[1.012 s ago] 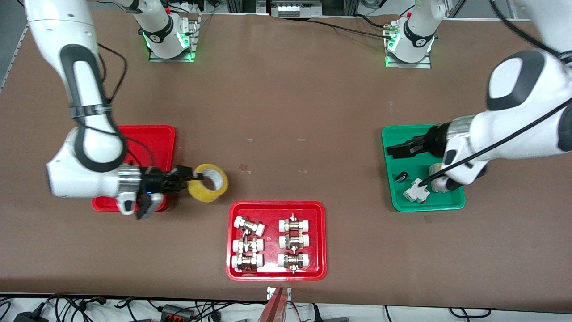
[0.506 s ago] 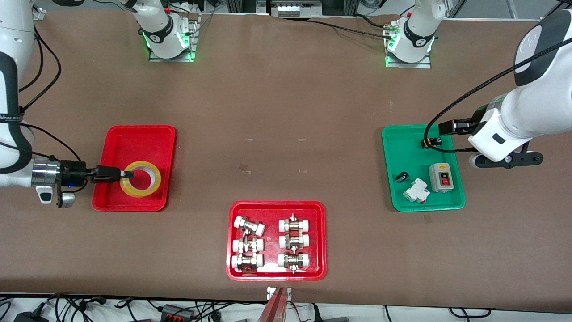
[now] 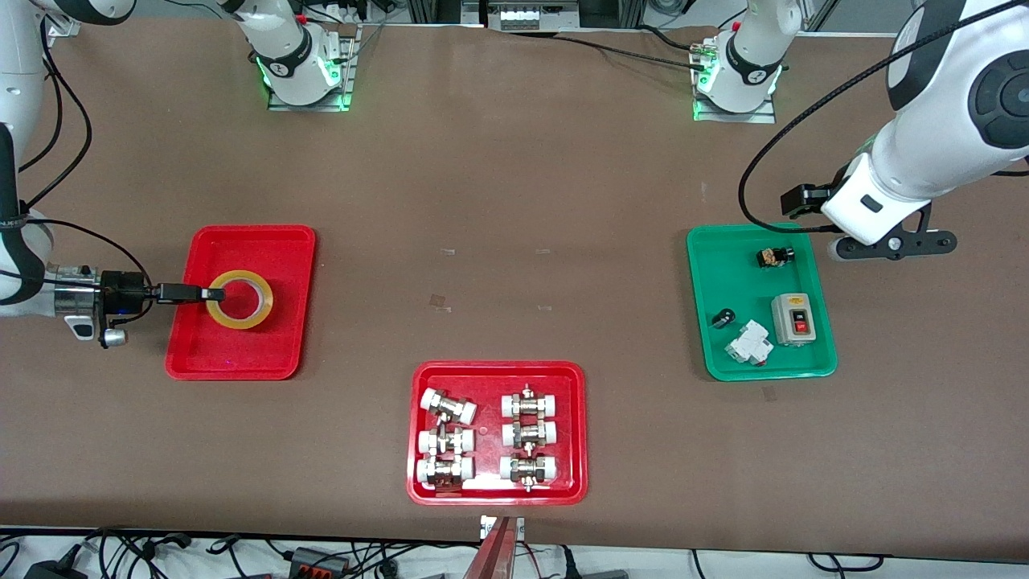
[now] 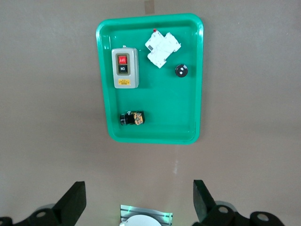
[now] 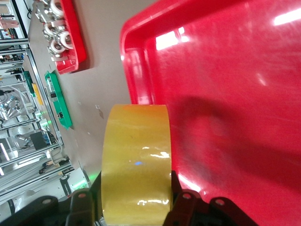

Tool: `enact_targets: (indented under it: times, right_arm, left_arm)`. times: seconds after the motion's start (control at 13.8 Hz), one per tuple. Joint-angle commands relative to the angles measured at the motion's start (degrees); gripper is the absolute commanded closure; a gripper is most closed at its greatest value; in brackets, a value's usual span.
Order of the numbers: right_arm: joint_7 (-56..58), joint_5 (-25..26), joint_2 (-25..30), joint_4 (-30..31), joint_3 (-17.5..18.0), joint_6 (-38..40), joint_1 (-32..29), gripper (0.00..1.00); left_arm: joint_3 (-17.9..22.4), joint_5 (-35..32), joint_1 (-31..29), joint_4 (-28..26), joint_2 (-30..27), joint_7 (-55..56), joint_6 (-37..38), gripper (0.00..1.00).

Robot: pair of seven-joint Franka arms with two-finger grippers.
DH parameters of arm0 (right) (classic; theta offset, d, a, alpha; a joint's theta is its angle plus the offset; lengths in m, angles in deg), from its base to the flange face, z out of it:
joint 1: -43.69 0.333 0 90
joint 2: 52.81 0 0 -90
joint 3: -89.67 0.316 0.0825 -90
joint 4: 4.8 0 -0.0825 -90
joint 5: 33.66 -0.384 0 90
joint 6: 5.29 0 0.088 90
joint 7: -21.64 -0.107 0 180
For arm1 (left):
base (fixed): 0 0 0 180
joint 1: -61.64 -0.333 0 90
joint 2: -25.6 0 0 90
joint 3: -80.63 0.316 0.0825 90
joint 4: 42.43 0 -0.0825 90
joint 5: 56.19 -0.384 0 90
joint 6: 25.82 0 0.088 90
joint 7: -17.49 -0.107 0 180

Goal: Left arm passes tape to right arm into tray
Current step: 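Lower the tape roll into the empty red tray with the right gripper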

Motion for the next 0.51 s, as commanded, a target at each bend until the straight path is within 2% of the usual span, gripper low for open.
enact_targets:
  times: [0.0,0.07,0.14,0.22,0.43]
  right_arm:
    - [3.33,0.76,-2.22,-0.22,0.98,1.65,-1.64,0.63]
    - [4.04,0.76,-2.84,-0.22,0.98,1.57,-1.73,0.62]
    - [4.05,0.85,-2.85,-0.31,0.98,1.57,-1.81,0.51]
    - [3.53,1.28,-2.85,-0.48,0.98,1.57,-1.82,0.01]
    - [3.26,7.06,-1.89,-1.01,0.98,-0.18,-0.42,0.00]
  left_arm:
    - [-0.32,0.72,-0.92,2.55,1.31,-1.71,-0.68,0.00]
    - [-0.23,0.72,-1.01,4.39,2.37,-1.45,-0.60,0.00]
    - [-0.15,0.81,-0.84,5.80,2.73,-1.01,-0.33,0.00]
    - [-0.06,0.81,-1.01,6.69,3.51,-0.74,-0.07,0.00]
    - [0.03,0.89,-2.15,7.14,2.47,-0.83,-0.15,0.00]
